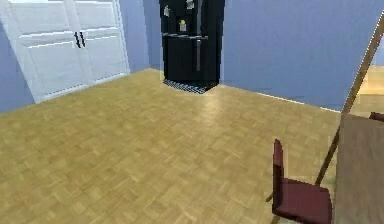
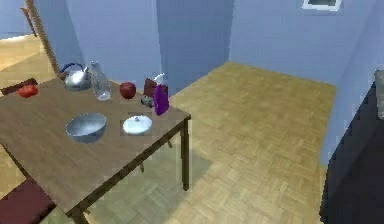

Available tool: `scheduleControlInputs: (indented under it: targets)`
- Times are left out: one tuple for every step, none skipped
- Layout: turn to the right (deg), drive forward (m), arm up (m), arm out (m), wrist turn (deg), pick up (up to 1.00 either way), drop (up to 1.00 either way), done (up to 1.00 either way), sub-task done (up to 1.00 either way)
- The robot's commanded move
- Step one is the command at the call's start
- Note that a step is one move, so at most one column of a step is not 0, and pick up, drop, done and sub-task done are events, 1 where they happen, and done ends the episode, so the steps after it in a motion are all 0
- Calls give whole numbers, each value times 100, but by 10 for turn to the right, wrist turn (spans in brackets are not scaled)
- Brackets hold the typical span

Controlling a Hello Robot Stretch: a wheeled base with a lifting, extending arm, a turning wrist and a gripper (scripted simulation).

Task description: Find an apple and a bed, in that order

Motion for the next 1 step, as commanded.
scheduleControlInputs:
  targets:
    - [0,100,0,0,0,0,0,0,0]
